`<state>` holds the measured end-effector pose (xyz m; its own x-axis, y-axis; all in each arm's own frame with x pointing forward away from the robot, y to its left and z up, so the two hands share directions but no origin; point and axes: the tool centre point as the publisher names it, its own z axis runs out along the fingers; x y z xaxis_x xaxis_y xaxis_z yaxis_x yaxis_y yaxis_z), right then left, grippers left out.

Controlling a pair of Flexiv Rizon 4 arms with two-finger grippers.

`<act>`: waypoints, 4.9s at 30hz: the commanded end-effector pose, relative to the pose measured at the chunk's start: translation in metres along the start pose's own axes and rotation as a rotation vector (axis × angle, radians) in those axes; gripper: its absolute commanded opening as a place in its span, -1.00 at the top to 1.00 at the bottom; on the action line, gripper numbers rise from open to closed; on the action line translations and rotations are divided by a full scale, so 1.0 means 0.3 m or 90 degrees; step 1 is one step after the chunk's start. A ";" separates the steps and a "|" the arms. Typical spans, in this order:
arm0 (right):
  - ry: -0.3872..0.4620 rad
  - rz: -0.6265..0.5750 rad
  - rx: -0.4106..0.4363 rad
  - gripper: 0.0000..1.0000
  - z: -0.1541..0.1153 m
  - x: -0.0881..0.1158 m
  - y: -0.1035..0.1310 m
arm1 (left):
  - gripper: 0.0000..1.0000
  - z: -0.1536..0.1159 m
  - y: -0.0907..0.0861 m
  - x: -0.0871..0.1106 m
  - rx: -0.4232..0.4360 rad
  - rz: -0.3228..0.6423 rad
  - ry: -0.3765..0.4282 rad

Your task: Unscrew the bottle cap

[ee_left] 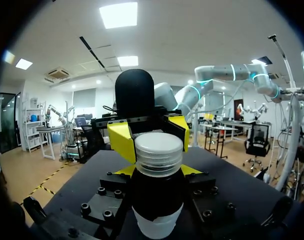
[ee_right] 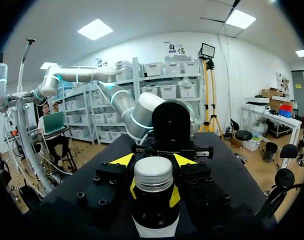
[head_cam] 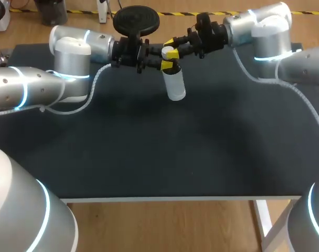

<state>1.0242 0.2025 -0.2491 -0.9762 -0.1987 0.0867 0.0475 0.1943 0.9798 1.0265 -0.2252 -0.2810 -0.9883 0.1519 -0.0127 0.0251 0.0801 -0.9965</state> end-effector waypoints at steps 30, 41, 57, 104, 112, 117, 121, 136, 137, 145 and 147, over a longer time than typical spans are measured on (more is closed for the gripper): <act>0.452 -0.033 0.036 1.00 -0.029 0.030 -0.031 | 1.00 0.007 0.004 -0.004 -0.001 -0.001 0.005; 0.536 -0.021 0.035 1.00 -0.013 0.038 -0.042 | 1.00 0.007 0.004 -0.004 -0.001 -0.001 0.005; 0.370 -0.042 -0.014 -1.00 -0.046 0.055 0.011 | 1.00 0.007 0.004 -0.004 -0.001 -0.001 0.005; -0.583 -0.010 0.028 -1.00 -0.056 0.106 0.092 | 1.00 0.007 0.004 -0.004 -0.001 -0.001 0.005; -0.600 -0.019 0.014 -1.00 -0.029 0.084 0.079 | 1.00 0.007 0.004 -0.004 -0.001 -0.001 0.005; -0.633 -0.023 0.017 -1.00 -0.013 0.090 0.087 | 1.00 0.007 0.004 -0.004 -0.001 -0.001 0.005; -0.632 -0.019 0.011 -1.00 -0.001 0.087 0.088 | 1.00 0.007 0.004 -0.004 -0.001 -0.001 0.005; -0.636 0.020 -0.009 -1.00 -0.009 0.042 0.045 | 1.00 0.007 0.004 -0.004 -0.001 -0.001 0.005; -0.636 0.022 -0.011 -1.00 -0.011 0.041 0.043 | 1.00 0.007 0.004 -0.004 -0.001 -0.001 0.005; -0.630 0.029 -0.020 -1.00 -0.019 0.031 0.031 | 1.00 0.007 0.004 -0.004 -0.001 -0.001 0.005; -0.628 0.030 -0.024 -1.00 -0.022 0.028 0.027 | 1.00 0.007 0.004 -0.004 -0.001 -0.001 0.005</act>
<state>1.0189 0.1942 -0.2351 -0.8149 0.5794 -0.0180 0.0916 0.1595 0.9829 1.0256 -0.2277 -0.2821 -0.9881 0.1534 -0.0125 0.0253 0.0820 -0.9963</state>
